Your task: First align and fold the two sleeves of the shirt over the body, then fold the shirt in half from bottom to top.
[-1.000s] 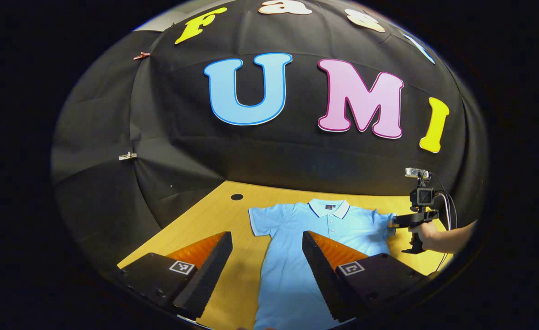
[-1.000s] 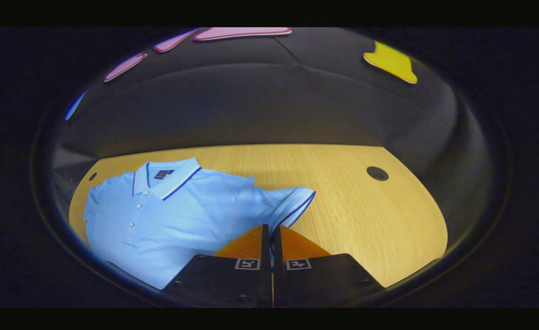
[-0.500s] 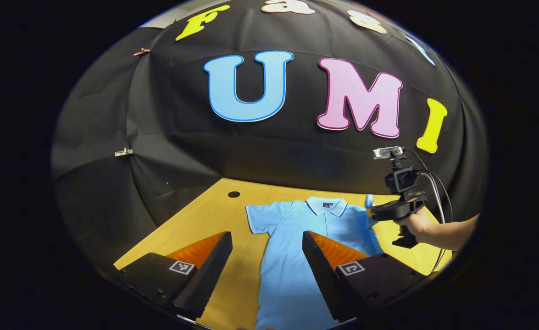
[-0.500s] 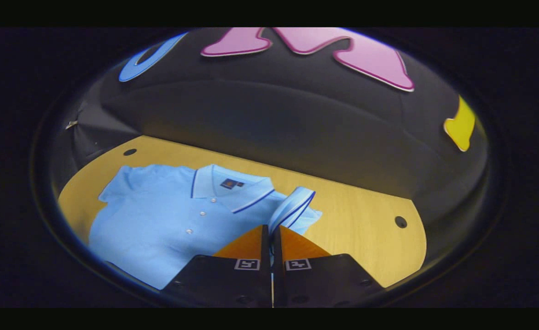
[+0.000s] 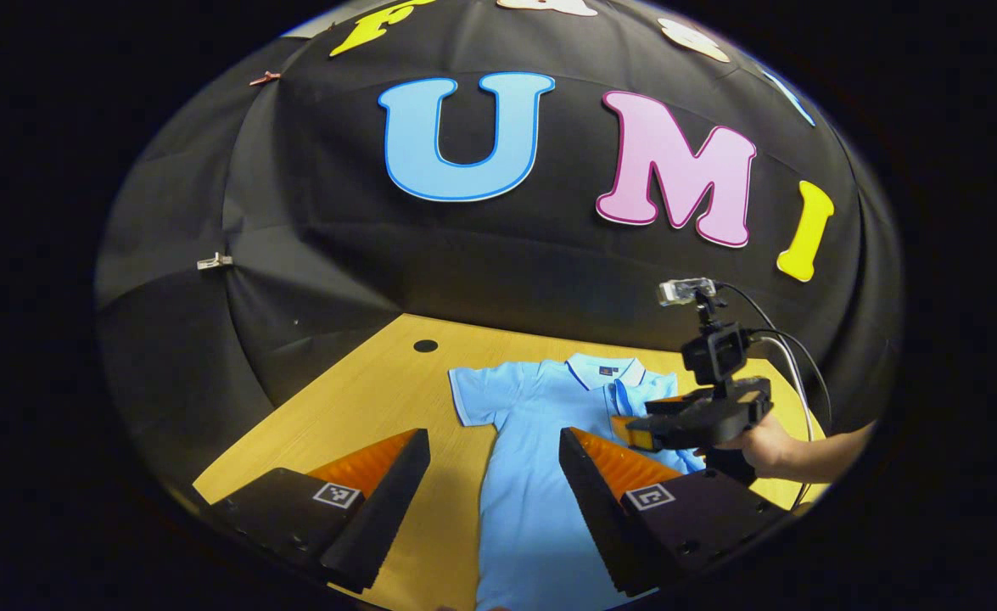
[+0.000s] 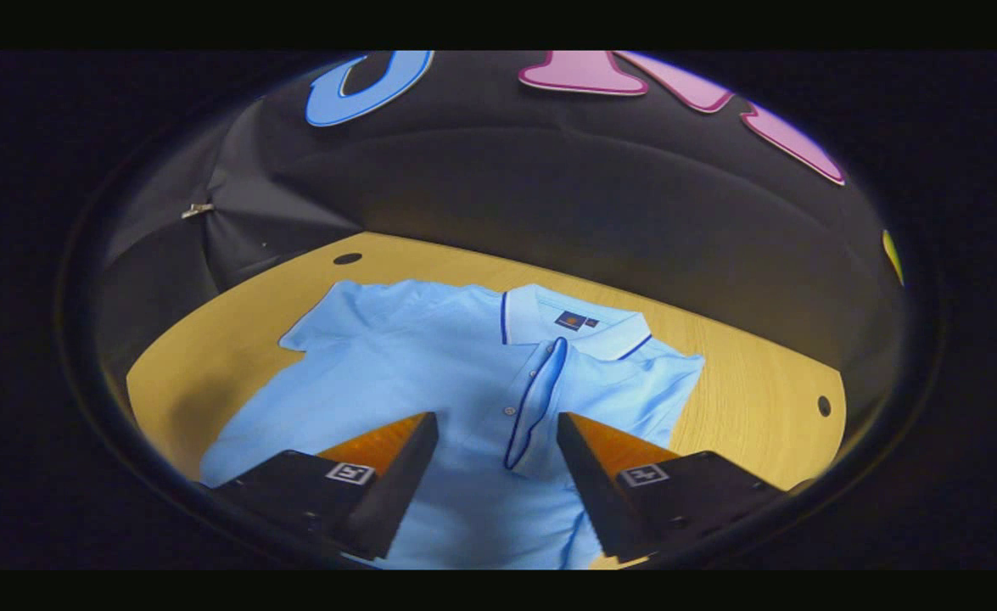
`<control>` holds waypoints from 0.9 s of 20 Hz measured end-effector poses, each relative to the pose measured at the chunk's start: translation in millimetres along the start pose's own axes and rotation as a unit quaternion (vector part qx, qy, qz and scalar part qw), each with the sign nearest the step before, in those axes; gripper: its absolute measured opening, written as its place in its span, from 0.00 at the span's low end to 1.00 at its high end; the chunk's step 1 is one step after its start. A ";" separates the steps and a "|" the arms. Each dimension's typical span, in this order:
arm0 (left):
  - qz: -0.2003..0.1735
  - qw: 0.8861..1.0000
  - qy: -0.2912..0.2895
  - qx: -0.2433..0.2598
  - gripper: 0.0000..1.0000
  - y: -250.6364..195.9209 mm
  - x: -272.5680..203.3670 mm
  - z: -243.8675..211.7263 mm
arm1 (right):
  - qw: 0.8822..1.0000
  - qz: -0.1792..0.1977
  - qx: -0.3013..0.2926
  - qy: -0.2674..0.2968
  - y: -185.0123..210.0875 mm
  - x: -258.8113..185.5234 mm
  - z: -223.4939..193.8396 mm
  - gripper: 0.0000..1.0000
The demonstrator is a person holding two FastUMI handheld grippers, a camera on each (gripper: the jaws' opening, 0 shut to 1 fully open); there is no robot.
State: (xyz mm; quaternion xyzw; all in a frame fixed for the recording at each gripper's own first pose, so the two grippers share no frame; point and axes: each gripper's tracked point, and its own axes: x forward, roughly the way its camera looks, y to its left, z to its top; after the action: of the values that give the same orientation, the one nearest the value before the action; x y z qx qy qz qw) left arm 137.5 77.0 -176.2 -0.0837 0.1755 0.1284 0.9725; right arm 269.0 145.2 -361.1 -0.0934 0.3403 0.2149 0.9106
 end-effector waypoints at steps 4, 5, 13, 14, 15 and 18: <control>-0.006 1.000 0.013 -0.011 0.98 8.1 52.5 2.8 | 0.999 -0.040 -0.006 -0.016 -41.6 -53.0 -5.4 0.99; -0.001 1.000 0.017 -0.003 0.98 12.5 65.5 3.5 | 0.999 -0.040 0.002 -0.019 -46.0 -64.7 -5.9 0.96; 0.007 0.999 0.051 -0.018 0.98 30.2 179.0 -9.9 | 0.994 -0.100 0.009 -0.050 -123.3 -178.9 -17.7 0.98; 0.008 0.998 0.062 -0.025 0.98 32.1 194.4 -17.7 | 0.993 -0.107 0.017 -0.052 -131.5 -190.0 -18.5 0.98; 0.011 0.997 0.077 -0.025 0.98 34.6 210.1 -26.5 | 0.992 -0.112 0.028 -0.058 -136.1 -196.6 -16.9 0.98; 0.022 0.993 0.117 -0.017 0.98 43.4 248.4 -54.2 | 0.986 -0.141 0.043 -0.079 -159.9 -215.2 -12.6 0.98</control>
State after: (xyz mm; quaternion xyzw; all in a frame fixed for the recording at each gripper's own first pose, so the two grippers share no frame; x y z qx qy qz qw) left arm 333.0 161.9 -321.5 -0.1106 0.2881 0.1417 0.9406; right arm 189.0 -71.7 -224.7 -0.0843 0.2594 0.0760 0.9591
